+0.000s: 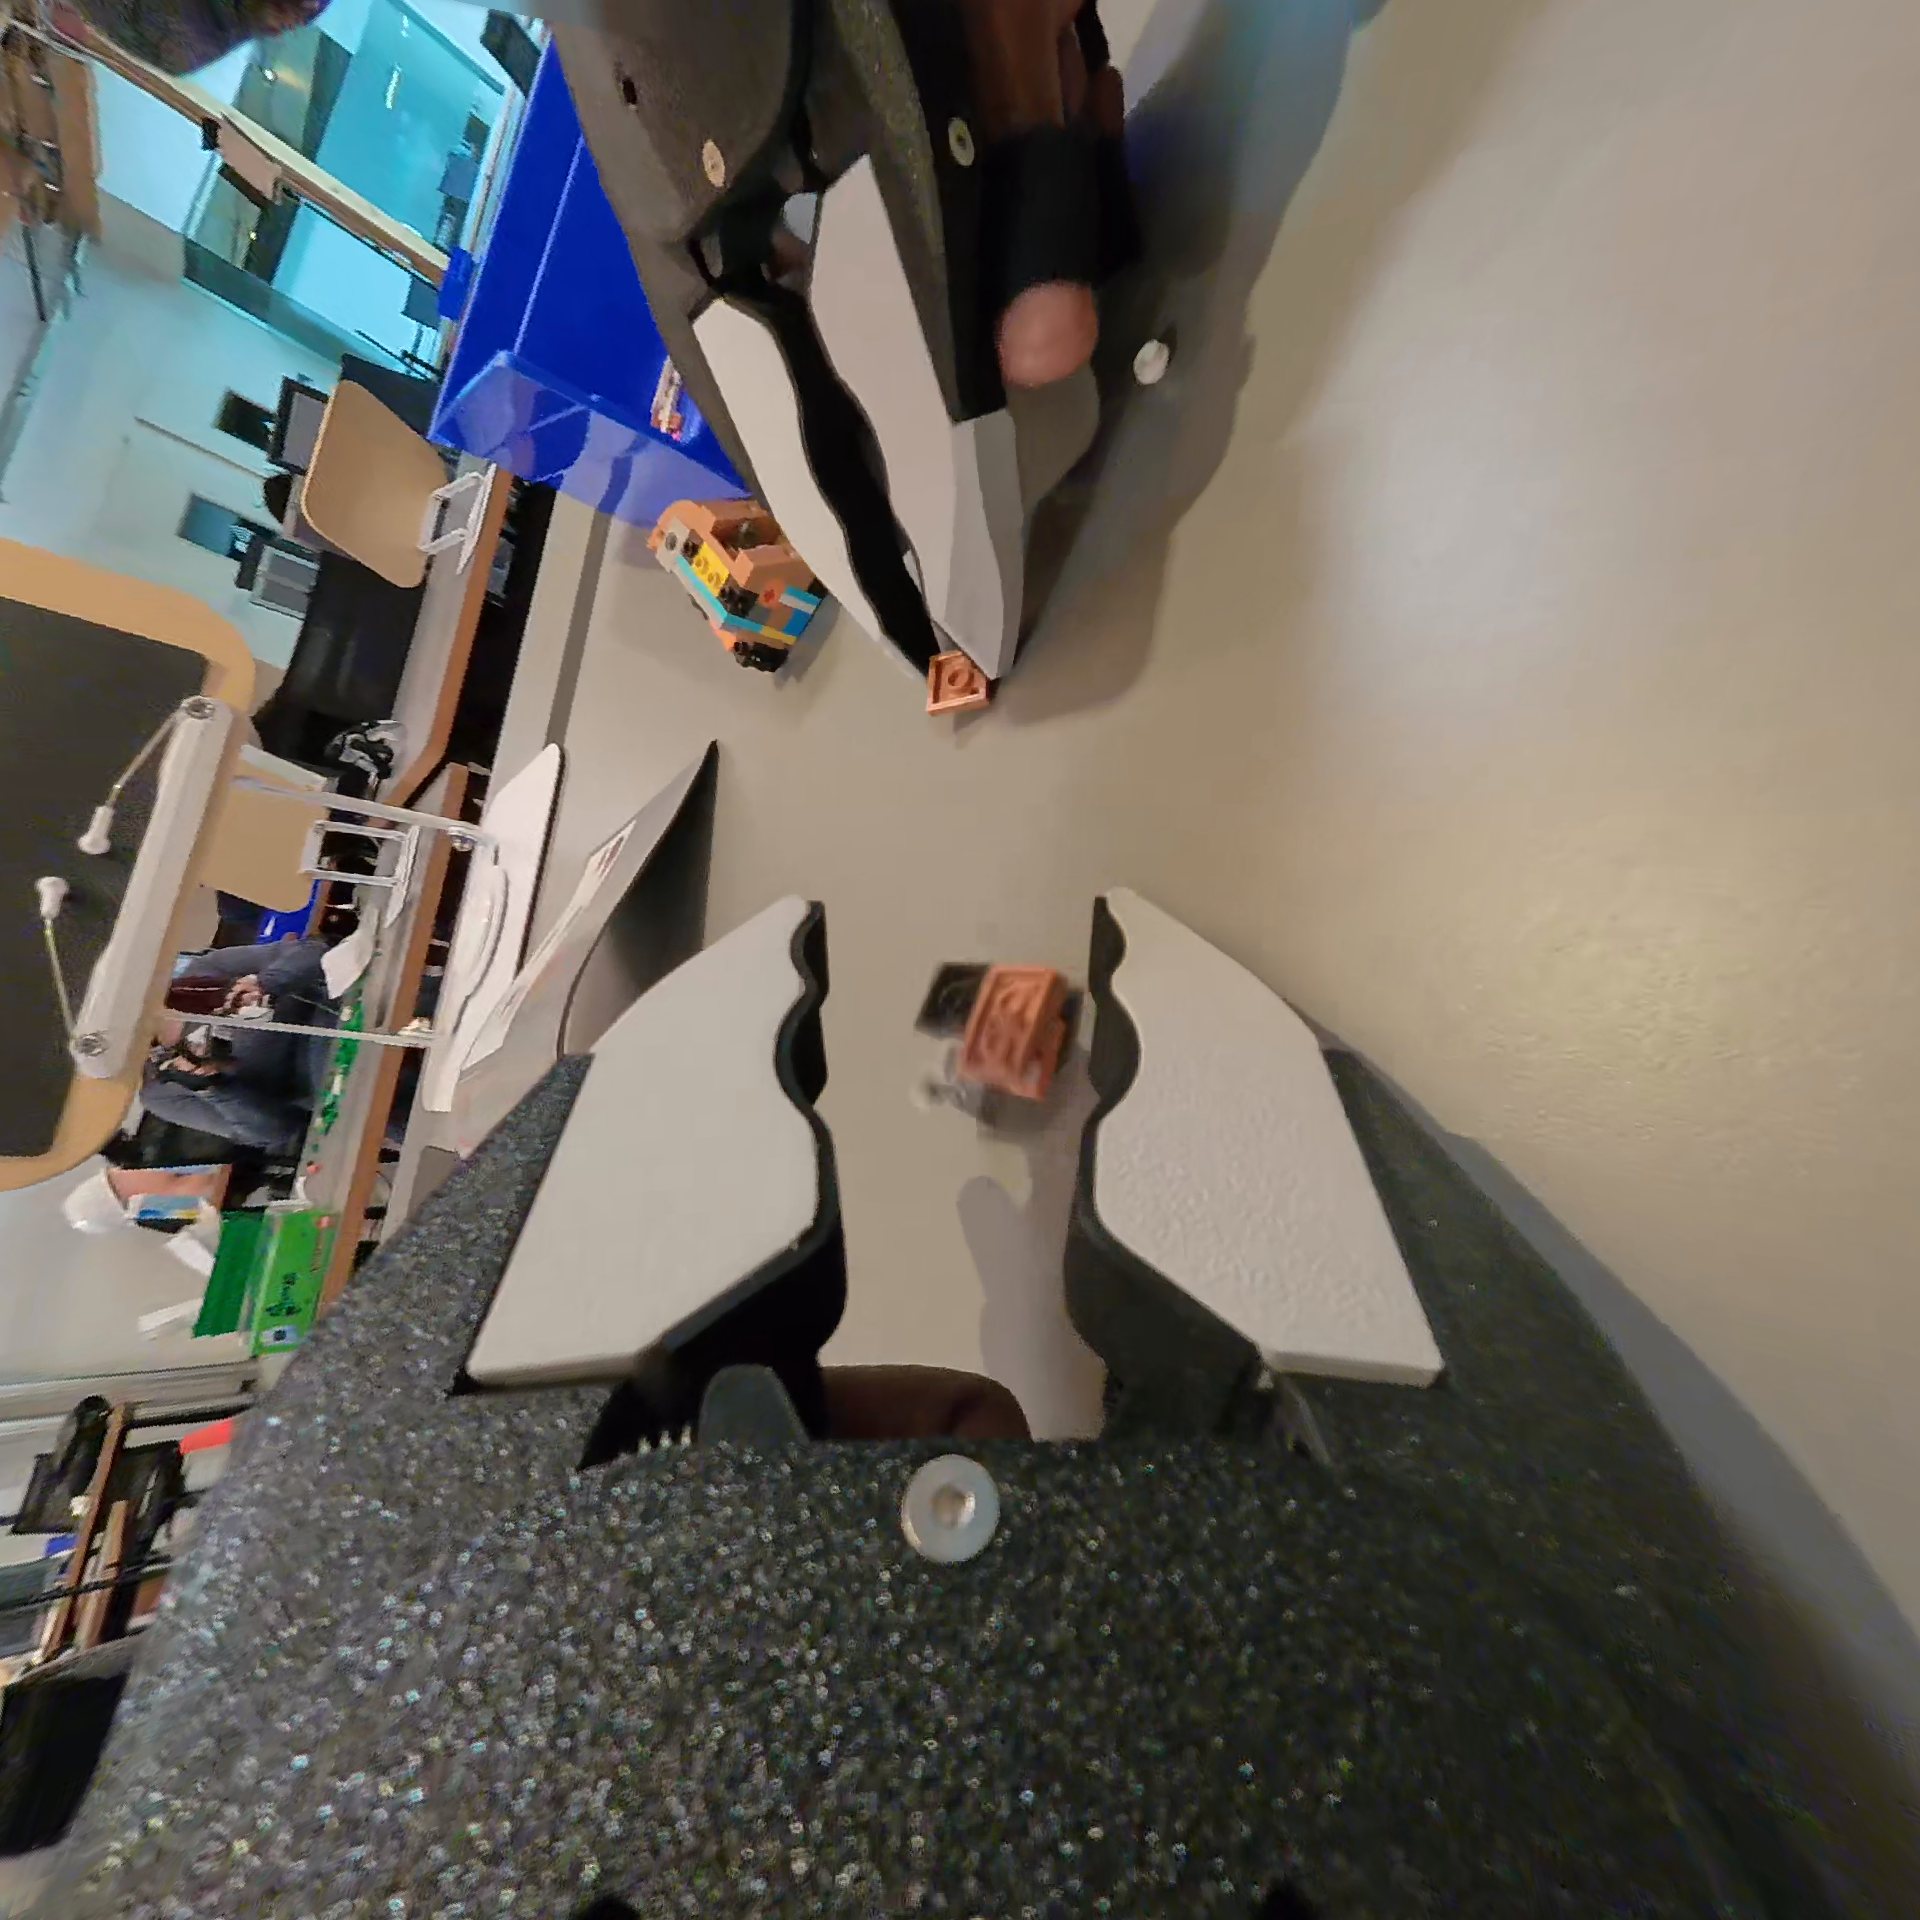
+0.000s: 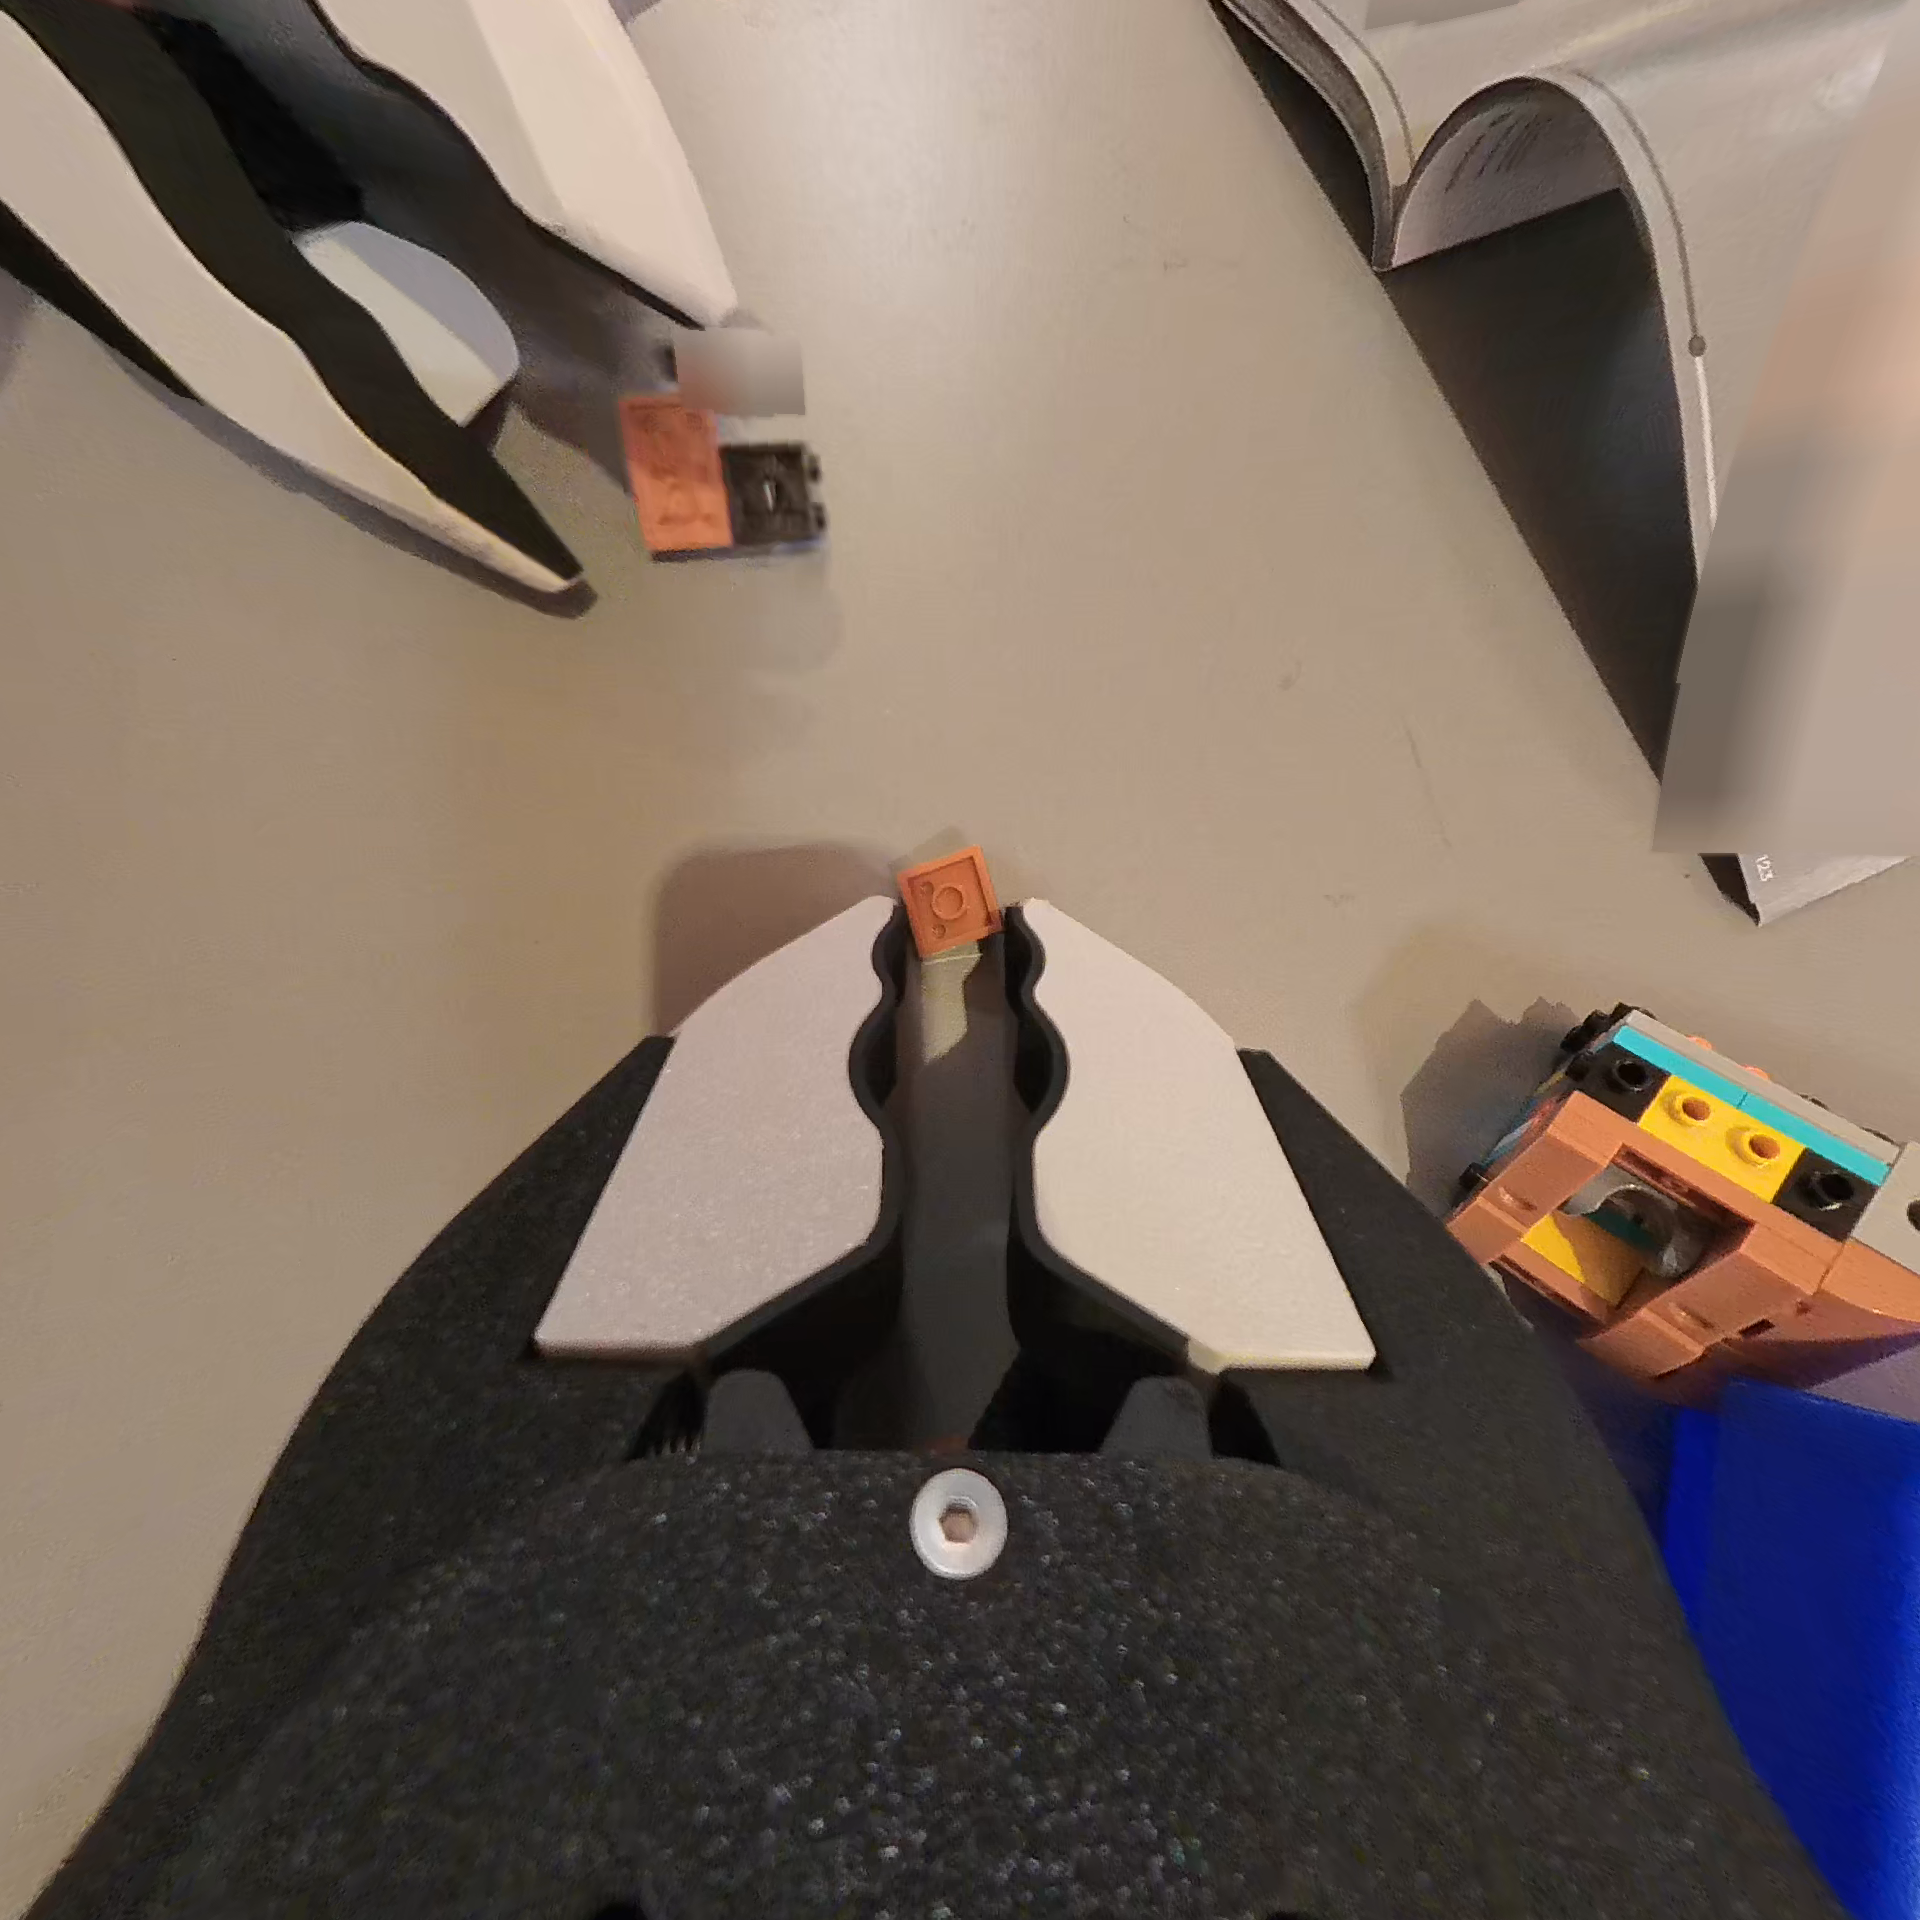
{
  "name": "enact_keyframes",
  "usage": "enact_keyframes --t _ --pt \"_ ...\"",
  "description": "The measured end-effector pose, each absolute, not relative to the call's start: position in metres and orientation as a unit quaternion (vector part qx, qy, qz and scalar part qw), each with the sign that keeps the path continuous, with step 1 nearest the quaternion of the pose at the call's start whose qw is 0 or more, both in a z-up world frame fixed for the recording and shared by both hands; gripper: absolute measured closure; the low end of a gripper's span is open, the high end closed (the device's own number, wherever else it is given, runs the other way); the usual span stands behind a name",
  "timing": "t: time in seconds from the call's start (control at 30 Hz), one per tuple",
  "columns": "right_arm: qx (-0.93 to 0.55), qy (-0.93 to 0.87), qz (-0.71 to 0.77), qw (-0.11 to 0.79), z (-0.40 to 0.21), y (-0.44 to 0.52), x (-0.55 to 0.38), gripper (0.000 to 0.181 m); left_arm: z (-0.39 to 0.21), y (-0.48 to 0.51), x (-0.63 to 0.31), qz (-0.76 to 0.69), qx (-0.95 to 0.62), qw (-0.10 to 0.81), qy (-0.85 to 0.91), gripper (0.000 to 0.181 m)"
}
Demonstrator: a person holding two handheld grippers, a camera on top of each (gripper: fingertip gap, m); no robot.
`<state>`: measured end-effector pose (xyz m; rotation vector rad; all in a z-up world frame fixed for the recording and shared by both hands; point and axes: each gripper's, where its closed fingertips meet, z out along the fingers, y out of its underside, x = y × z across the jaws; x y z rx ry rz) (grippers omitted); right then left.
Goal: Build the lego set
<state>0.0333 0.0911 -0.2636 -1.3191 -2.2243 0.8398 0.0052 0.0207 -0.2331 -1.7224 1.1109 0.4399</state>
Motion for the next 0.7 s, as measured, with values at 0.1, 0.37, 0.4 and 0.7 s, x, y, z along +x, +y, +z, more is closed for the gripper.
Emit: enact_keyframes --t 0.1,0.37,0.4,0.7 --pt "-0.473 -0.801 0.300 0.212 -0.264 0.091 0.033 0.164 -0.225 0.019 0.002 0.170 -0.725 0.510 0.431 0.131" --pt "-0.463 -0.805 0.295 0.224 -0.262 0.093 0.032 0.162 -0.227 0.006 -0.035 0.109 -0.801 0.487 0.331 0.132" --pt "-0.462 -0.805 0.296 0.226 -0.261 0.093 0.032 0.160 -0.231 0.005 -0.038 0.097 -0.813 0.477 0.321 0.132" --pt "-0.465 -0.794 0.300 0.250 -0.251 0.095 0.030 0.157 -0.248 0.012 -0.023 -0.070 -0.884 0.418 0.198 0.132"
